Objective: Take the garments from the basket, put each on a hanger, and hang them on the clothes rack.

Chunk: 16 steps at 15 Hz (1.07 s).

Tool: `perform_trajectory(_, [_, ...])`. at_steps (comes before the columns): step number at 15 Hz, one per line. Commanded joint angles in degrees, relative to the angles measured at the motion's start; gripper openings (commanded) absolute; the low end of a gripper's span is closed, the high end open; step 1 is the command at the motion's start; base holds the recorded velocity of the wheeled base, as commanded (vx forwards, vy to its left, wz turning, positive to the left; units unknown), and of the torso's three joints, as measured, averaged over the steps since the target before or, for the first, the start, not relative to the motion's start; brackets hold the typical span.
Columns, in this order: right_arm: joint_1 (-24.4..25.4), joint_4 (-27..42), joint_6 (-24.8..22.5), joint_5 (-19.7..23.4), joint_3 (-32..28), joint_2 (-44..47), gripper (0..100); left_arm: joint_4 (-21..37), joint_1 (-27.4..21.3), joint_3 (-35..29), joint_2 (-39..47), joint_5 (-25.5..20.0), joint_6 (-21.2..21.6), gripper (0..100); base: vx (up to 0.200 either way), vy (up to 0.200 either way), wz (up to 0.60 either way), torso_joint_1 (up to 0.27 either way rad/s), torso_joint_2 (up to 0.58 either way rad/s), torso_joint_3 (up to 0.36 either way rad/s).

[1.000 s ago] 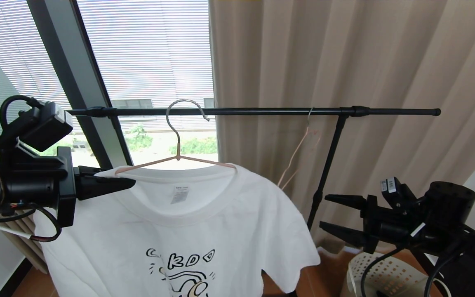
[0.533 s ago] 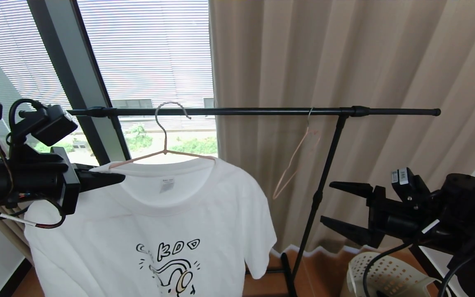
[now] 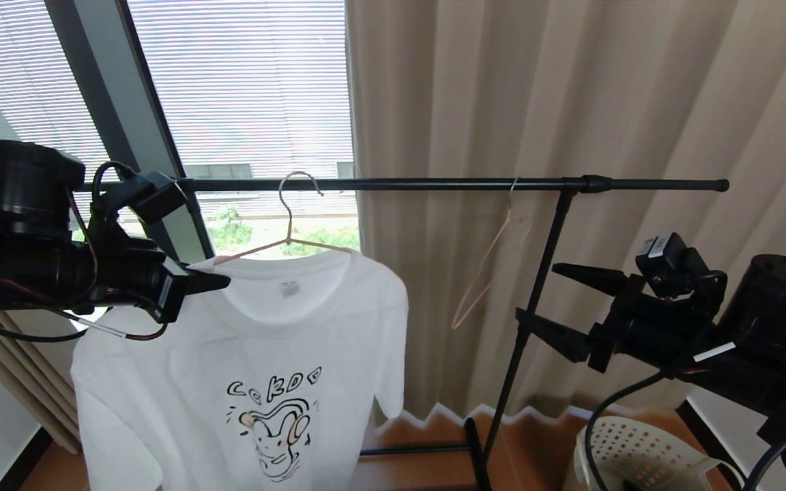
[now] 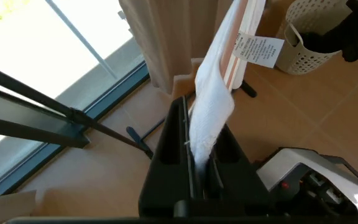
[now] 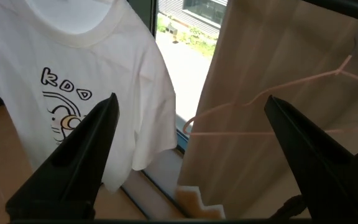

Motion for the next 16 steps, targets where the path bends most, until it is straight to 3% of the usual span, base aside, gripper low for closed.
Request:
perform_trajectory(1, [0.2, -0.1, 0.0, 0.0, -0.3, -0.8, 100, 0.0, -4.2, -5.5, 5.8, 4.5, -3.9, 0, 0.0, 0.0, 0.0, 0.0, 0.0, 0.0])
perform_trajectory(6, [-0.1, 0.0, 0.0, -0.1, -0.5, -0.5, 100, 0.1, -10.8, -17.4, 14.9, 15.4, -16.6, 0, 0.0, 0.0, 0.0, 0.0, 0.0, 0.0])
perform_trajectory(16, [-0.4, 0.0, 0.0, -0.1, -0.9, -0.4, 100, 0.1, -16.4, -35.7, 31.5, 25.1, -26.8, 0, 0.0, 0.0, 0.0, 0.0, 0.0, 0.0])
